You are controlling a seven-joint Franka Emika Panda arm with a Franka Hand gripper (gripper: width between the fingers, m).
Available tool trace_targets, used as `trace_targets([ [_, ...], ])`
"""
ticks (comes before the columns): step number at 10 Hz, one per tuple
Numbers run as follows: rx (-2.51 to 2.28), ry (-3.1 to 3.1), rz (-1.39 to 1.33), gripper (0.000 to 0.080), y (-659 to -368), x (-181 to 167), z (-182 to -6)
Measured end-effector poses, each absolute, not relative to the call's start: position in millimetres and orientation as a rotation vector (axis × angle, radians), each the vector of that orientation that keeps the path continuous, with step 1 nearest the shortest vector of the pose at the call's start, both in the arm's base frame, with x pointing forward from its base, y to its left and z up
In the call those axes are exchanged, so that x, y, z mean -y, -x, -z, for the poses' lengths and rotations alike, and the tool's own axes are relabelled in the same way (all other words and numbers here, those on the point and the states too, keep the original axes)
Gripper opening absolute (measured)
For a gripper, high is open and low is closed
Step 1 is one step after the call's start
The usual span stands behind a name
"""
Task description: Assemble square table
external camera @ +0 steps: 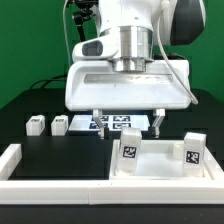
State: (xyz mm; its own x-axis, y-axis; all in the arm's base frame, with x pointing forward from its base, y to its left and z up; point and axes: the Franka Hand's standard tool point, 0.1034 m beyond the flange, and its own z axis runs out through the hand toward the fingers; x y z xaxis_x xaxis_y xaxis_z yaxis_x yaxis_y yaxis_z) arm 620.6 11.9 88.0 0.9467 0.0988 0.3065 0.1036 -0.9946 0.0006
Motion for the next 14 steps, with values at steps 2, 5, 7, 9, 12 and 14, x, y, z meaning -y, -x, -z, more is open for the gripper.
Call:
trace_targets([
  [2,0.148,3.08,0.489,0.0649,-630.7,-12.2,-89.4],
  [5,0.149,3.071,0.123,0.0649,-629.1,-11.5,-82.8],
  [7,0.141,3.053,-0.058,0.0649,-622.2,-2.8,-79.0],
  [9,0.128,3.067,-0.003,0.0649,-624.6,2.5,-77.9],
  [12,0.091,3.067,-0.004,0.034,-624.7,2.1,-77.5],
  [14,-0.178,3.06,-0.013,0.0287,-624.8,1.3,-77.4],
])
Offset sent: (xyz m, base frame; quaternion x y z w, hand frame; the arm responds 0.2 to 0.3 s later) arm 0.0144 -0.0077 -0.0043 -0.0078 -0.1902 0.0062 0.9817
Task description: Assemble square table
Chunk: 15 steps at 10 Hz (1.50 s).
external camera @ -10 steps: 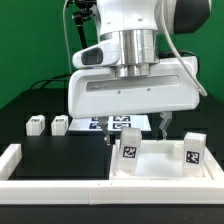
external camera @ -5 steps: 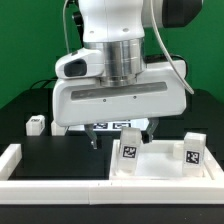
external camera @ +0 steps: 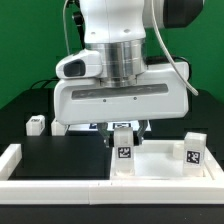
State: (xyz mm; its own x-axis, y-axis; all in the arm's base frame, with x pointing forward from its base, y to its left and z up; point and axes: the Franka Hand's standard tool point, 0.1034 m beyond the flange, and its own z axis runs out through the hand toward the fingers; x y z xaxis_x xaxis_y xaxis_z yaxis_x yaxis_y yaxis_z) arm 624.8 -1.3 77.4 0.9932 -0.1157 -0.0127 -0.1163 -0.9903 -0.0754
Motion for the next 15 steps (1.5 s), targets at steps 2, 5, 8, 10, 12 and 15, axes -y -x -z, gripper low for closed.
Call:
trace_targets([
  [2,-0.358,3.045,-0.019,0.0287,-624.9,1.0,-77.3],
  [5,-0.927,2.916,0.036,0.0287,-626.8,-1.6,-76.8],
  [8,-1.545,2.586,-0.013,0.0288,-627.0,-0.4,-76.2],
  [10,-1.812,2.382,-0.053,0.0288,-626.6,-1.8,-75.7],
  [12,-1.989,2.243,-0.061,0.0288,-626.0,-5.6,-74.8],
  [15,-1.607,2.547,0.022,0.0511,-629.7,-8.1,-75.2],
])
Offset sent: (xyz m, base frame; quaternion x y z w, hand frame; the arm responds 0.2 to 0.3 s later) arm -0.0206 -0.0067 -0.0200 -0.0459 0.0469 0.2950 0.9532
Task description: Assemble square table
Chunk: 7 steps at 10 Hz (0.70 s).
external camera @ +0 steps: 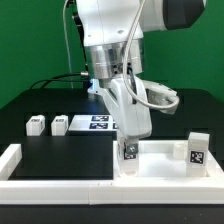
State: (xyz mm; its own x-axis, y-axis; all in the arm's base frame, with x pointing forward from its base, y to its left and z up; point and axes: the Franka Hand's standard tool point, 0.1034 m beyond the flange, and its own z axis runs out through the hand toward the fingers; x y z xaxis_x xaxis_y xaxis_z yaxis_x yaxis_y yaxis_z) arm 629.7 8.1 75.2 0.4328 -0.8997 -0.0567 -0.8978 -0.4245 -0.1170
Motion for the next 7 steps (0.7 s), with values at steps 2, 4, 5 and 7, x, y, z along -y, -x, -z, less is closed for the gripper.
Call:
trace_targets([
  [2,-1.357,2.697,0.042,0.0605,-630.0,-8.6,-75.3],
  [4,-1.138,2.799,0.056,0.0647,-629.9,-8.4,-75.0],
  [5,-1.043,2.84,0.064,0.0647,-630.0,-7.6,-75.0],
  [7,-0.422,3.035,0.146,0.0649,-634.8,0.1,-78.3],
])
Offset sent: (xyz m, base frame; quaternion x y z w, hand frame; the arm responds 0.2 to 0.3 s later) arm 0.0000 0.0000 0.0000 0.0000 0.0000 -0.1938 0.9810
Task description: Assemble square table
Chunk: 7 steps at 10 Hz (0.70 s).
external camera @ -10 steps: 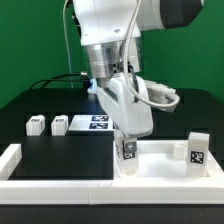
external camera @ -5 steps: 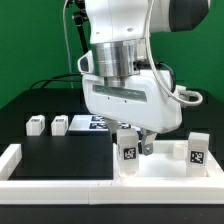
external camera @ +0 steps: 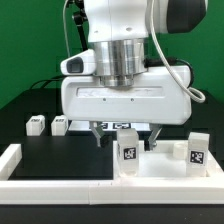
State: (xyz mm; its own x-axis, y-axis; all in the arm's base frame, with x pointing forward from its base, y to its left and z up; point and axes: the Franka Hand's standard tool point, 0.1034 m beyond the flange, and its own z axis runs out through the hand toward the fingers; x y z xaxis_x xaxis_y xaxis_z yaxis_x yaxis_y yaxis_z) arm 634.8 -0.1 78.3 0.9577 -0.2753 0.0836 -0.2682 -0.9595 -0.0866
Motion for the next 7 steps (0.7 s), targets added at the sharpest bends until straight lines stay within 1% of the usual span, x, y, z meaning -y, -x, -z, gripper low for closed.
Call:
trace_targets([
  [1,-0.366,3.044,0.153,0.0649,-635.3,1.1,-78.0],
  [2,-0.411,3.036,0.151,0.0649,-635.1,0.6,-77.5],
  [3,-0.41,3.036,0.15,0.0532,-635.1,0.8,-77.3],
  [4,-0.414,3.036,0.149,0.0394,-635.0,0.7,-77.0],
  [5,-0.61,2.991,0.14,0.0287,-634.7,0.0,-76.6],
  [7,-0.838,2.93,0.129,0.0288,-634.4,2.2,-76.1],
])
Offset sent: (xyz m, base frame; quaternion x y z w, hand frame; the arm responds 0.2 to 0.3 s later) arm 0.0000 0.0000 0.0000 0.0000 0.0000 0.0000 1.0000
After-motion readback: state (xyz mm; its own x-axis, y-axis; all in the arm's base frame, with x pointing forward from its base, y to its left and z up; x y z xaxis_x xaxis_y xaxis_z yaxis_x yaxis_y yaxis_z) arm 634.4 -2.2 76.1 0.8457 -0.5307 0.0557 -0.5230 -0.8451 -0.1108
